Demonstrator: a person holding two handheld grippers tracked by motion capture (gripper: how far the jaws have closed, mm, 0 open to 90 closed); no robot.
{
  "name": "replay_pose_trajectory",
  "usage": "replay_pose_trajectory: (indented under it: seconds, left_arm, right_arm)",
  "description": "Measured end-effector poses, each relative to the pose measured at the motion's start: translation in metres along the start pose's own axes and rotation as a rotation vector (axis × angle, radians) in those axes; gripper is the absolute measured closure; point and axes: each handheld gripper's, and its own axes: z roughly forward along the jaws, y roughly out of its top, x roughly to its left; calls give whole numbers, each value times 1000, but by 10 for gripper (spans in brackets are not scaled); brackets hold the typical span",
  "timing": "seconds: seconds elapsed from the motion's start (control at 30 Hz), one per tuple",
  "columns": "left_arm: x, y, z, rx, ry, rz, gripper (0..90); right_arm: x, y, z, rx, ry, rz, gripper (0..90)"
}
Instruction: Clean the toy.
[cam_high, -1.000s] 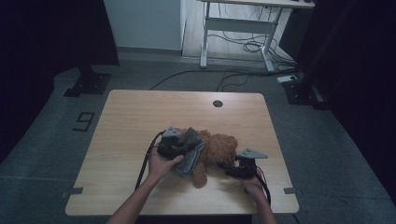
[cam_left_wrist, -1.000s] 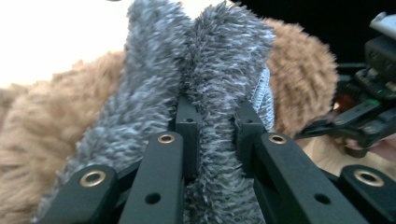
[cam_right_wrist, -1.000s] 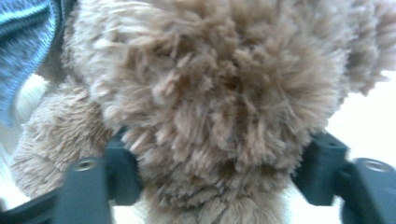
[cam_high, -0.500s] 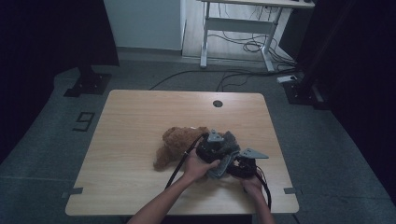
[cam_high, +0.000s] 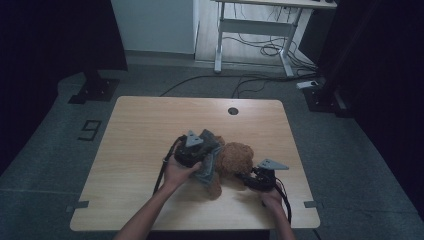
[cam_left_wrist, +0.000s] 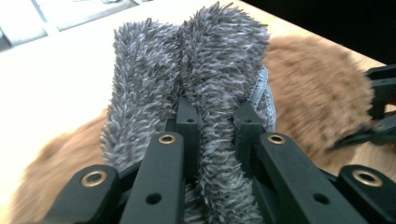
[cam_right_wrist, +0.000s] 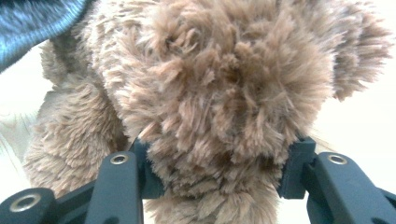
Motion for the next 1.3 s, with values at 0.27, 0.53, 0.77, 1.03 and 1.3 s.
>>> replay_pose_trajectory:
  seconds: [0.27,0.53,0.77,1.03,1.3]
  left_arm:
    - [28,-17,-14,-24,-7,-91,772]
    - [50,-24,-26,-30,63,-139,771]
    - [74,-53,-8,95,135,-188,774]
    - [77,-63,-14,93,120,-205,772]
    - [43,-22,-47,-42,34,-136,771]
  right_arm:
    - [3,0,0,0,3,-7,471]
    - [0,0,0,0,12,0,471]
    - [-1,-1,0,1,11,13,471]
    - [-6,-2,-1,-1,25,39,470]
    - [-6,-2,-1,-2,19,46,465]
